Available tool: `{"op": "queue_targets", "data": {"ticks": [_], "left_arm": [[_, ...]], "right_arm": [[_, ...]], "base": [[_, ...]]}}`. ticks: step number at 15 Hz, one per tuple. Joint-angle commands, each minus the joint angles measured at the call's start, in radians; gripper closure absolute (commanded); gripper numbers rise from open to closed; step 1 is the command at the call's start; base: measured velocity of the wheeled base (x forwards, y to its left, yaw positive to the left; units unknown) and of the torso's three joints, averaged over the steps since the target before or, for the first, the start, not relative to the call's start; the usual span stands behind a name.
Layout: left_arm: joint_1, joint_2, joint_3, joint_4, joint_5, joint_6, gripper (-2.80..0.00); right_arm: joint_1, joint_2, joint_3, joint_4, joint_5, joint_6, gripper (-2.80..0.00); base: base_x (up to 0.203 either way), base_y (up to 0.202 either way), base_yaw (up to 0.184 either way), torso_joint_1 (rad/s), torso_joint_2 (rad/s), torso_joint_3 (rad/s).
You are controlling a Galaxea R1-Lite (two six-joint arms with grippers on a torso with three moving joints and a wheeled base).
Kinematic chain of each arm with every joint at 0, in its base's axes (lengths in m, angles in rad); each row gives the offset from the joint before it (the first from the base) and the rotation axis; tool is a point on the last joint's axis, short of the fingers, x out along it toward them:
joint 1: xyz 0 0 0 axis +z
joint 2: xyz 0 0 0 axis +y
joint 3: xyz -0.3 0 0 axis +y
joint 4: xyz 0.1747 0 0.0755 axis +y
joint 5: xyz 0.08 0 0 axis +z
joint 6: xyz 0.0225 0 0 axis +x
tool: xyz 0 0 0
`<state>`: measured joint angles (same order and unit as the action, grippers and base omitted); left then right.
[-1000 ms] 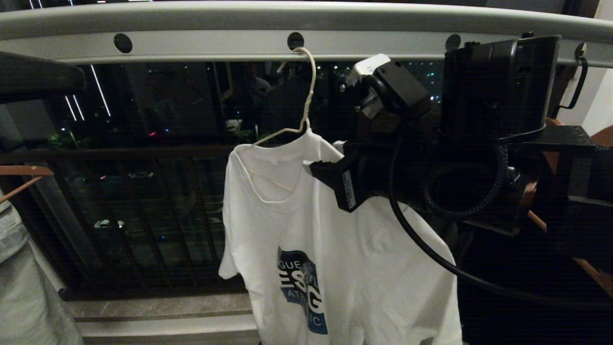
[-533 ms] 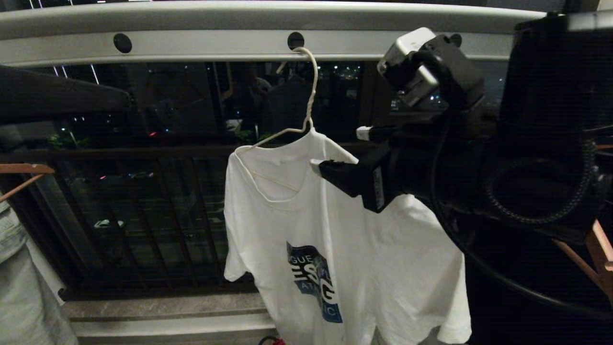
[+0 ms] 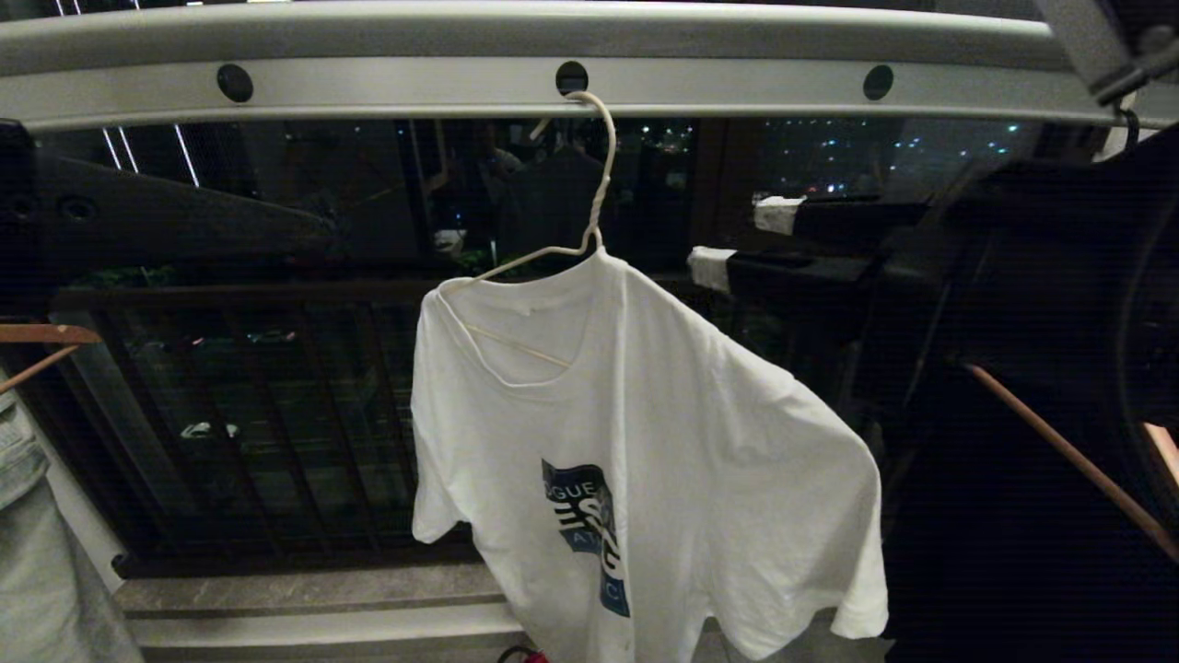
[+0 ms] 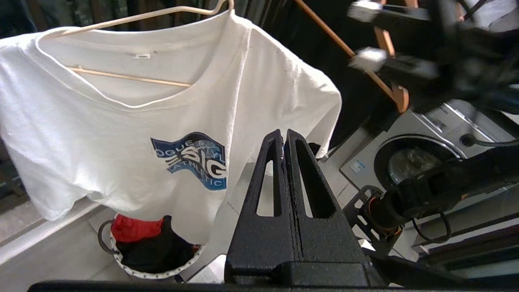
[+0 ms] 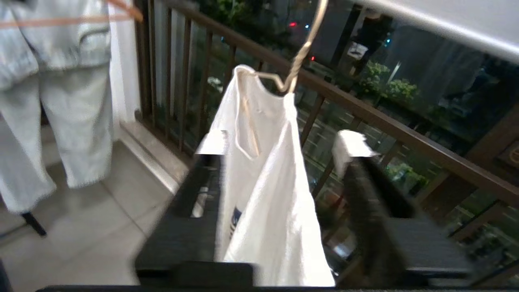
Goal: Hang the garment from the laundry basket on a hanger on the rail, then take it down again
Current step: Take the clothes off the clothes rack
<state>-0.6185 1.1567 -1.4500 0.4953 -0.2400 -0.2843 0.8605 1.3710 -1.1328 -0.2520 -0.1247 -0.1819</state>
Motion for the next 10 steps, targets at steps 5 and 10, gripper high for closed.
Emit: {"op": "queue_targets", "data": {"ticks": [5,10], "left_arm": [[-0.024,0.12,0.007,0.0,0.002,-0.003,-2.8],[-0.046,0.242,-0.024,-0.209,0.06,0.11,-2.8]], "right_arm": [[-0.001,-0.066,0.005,0.08,-0.082,0.047,0.0],[-0.032,-0.081,0.013,0.08,-0.087,0.047,0.0]], "base": [[0.0,0.0,0.0,0.0,0.0,0.0],[0.0,0.0,0.0,0.0,0.0,0.0]]}}
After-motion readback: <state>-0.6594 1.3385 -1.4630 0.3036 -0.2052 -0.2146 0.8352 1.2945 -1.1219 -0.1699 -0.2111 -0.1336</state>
